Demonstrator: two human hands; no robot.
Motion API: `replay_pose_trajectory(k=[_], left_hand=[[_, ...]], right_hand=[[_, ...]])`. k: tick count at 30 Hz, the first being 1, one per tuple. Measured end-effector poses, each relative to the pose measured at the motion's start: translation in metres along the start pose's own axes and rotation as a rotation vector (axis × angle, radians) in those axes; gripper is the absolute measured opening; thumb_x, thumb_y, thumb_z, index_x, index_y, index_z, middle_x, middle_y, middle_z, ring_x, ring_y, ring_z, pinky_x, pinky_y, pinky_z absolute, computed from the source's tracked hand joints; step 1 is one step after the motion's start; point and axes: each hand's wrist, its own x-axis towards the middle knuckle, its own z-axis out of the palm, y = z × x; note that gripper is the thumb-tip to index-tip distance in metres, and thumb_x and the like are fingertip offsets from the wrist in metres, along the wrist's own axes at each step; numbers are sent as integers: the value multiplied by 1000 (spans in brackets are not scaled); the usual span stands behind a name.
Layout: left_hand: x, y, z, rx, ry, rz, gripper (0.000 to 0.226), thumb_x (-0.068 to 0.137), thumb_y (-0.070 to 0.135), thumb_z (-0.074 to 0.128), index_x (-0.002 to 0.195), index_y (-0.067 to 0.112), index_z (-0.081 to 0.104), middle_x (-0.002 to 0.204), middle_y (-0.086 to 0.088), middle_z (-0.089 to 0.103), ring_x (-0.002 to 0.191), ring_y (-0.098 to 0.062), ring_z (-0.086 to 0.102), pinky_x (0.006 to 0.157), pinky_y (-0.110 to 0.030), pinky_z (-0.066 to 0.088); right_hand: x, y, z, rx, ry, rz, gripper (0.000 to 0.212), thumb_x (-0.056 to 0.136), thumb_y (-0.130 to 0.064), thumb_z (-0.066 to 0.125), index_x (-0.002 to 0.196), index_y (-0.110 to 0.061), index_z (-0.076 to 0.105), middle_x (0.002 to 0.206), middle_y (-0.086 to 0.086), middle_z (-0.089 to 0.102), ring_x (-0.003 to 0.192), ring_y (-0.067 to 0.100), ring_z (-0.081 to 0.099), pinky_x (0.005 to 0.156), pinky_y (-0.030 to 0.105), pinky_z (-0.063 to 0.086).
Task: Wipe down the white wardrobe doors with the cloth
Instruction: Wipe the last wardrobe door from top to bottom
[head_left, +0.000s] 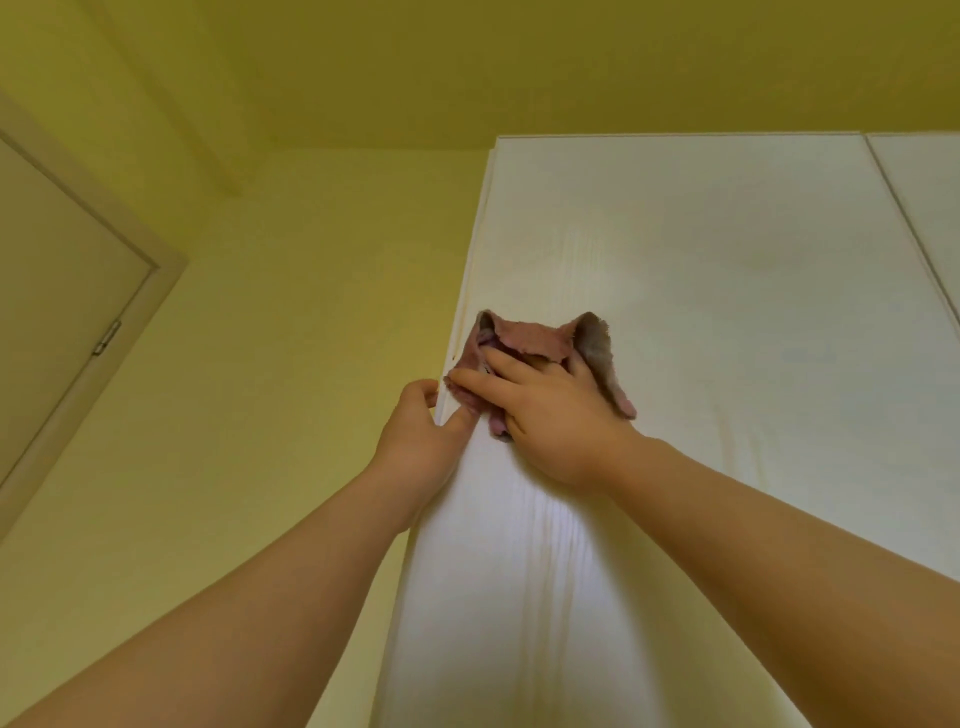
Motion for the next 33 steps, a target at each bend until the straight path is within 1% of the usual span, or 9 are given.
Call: replay_pose_trajectory(k=[3,6,11,16,20,22,25,30,33], left_hand=[[3,2,-5,31,-42,-9,35,91,38,59,115,21,41,96,12,51,86,-4,53,70,-19,44],[12,4,-11,74,-79,-23,34,89,39,62,107,20,41,107,2,59,98,-19,60,81,-33,50],[13,1,-16,49,-100,-23,35,86,39,65,106,21,42,107,3,57,98,-19,61,85,-37,51],[12,0,-17,35,-104,-16,32,87,38,64,103,21,42,101,6,54,98,-19,60,84,-37,52],[10,6,-17,74,-101,-9,34,87,39,63,105,20,42,97,7,53,97,-19,59,81,-34,50],[11,8,-19,85,-104,-33,35,88,39,64,105,19,41,95,6,52,97,-20,58,84,-36,51],[11,9,-18,53,-91,-55,36,87,37,65,108,19,41,98,5,52,99,-20,57,88,-39,51],[4,11,-7,44,2,114,62,90,21,62,143,24,30,123,13,44,102,-12,51,84,-25,42],[6,8,2,176,-11,260,64,95,14,49,150,25,17,147,7,35,131,-15,40,108,-26,30]], right_hand=[[14,1,-4,-30,-63,2,52,91,-32,21,141,-35,31,147,-9,28,136,21,19,107,44,8],[42,12,-17,-32,-75,131,48,97,-24,32,142,-39,26,149,-12,22,140,18,9,107,49,13],[56,5,-11,20,15,218,45,94,-17,34,135,-35,38,142,-8,34,137,22,17,106,50,15],[47,7,-7,73,51,46,43,95,-14,36,135,-27,43,137,-8,43,126,18,37,97,13,10],[70,12,-14,-15,0,375,51,97,-27,27,145,-38,13,155,-5,12,141,24,9,109,50,5],[71,3,-13,10,-49,396,51,96,-30,26,145,-40,13,156,-5,6,142,25,4,109,57,1],[58,4,-9,-54,-67,283,45,98,-35,20,142,-46,19,156,-11,8,139,26,17,108,60,-2],[49,16,-8,-31,-9,449,46,99,-40,18,144,-44,10,157,-8,5,142,25,10,108,60,-3],[38,13,-6,-26,50,419,46,100,-36,20,145,-41,12,156,-6,8,140,26,16,110,48,7]])
